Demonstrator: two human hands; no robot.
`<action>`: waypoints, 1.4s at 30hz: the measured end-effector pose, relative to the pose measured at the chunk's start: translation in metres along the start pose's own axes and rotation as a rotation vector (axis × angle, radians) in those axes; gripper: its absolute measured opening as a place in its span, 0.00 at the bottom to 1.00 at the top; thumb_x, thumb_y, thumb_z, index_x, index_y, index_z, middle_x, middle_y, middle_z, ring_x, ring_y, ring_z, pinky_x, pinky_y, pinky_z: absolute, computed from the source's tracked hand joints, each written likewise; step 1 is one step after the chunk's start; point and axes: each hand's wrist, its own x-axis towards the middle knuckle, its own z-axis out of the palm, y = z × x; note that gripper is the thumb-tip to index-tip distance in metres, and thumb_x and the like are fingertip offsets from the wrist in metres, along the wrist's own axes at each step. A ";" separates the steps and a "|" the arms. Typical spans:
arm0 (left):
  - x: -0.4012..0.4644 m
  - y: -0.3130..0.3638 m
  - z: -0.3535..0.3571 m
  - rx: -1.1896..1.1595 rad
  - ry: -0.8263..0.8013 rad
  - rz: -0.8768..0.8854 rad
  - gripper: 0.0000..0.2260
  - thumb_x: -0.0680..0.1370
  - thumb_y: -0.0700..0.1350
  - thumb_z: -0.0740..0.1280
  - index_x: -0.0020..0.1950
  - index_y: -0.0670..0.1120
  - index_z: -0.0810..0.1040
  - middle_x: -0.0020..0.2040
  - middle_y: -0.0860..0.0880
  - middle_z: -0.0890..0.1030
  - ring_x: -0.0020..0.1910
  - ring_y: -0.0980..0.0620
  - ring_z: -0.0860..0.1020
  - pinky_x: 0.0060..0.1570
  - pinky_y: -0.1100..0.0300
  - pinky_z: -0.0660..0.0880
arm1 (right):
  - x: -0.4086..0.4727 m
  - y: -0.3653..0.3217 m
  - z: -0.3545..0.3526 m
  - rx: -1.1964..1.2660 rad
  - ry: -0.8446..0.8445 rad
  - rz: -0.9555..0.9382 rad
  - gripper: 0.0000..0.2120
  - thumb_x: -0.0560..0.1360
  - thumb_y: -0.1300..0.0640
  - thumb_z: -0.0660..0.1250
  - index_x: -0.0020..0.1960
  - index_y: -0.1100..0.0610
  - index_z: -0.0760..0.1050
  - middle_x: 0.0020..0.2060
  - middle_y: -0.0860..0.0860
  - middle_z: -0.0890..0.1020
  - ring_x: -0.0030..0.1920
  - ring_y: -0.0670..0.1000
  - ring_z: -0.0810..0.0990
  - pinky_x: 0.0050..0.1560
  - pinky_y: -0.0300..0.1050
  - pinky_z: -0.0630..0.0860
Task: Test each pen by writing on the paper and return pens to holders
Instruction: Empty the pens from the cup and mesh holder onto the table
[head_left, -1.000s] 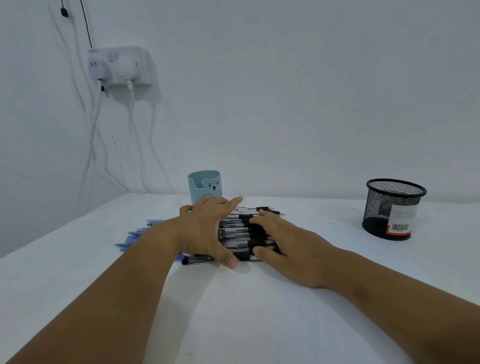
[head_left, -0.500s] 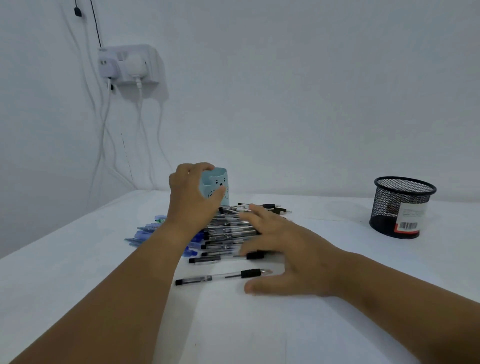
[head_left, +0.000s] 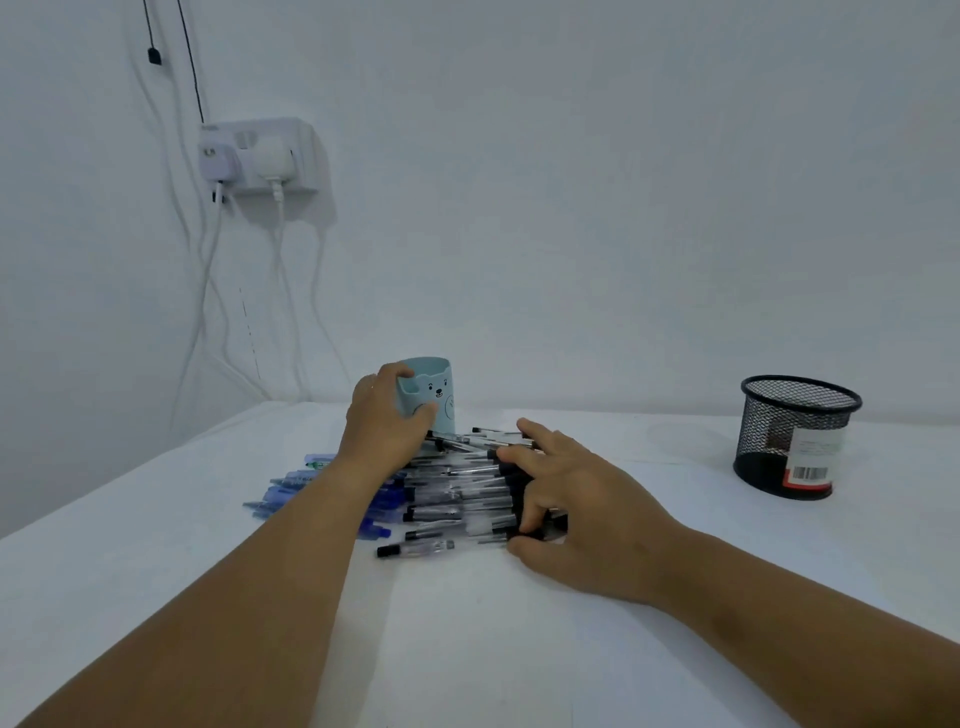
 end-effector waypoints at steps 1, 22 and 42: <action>0.001 0.000 0.001 0.004 0.007 0.004 0.17 0.77 0.44 0.71 0.64 0.50 0.71 0.61 0.47 0.73 0.55 0.48 0.74 0.46 0.61 0.74 | 0.001 0.001 0.001 -0.007 -0.004 0.000 0.08 0.72 0.51 0.74 0.36 0.51 0.79 0.72 0.41 0.72 0.79 0.39 0.51 0.74 0.34 0.55; -0.021 0.118 0.033 -0.374 -0.095 0.173 0.13 0.74 0.43 0.77 0.52 0.53 0.75 0.56 0.59 0.79 0.53 0.56 0.81 0.37 0.70 0.76 | -0.041 0.077 -0.146 -0.103 0.574 0.376 0.12 0.70 0.58 0.77 0.49 0.48 0.80 0.48 0.43 0.82 0.52 0.49 0.78 0.53 0.42 0.72; -0.053 0.200 0.197 -0.368 -0.412 0.096 0.13 0.73 0.44 0.77 0.49 0.52 0.74 0.58 0.50 0.78 0.53 0.45 0.81 0.40 0.60 0.76 | -0.128 0.154 -0.140 0.035 0.786 0.655 0.18 0.67 0.62 0.76 0.52 0.49 0.75 0.51 0.37 0.73 0.49 0.43 0.75 0.50 0.44 0.76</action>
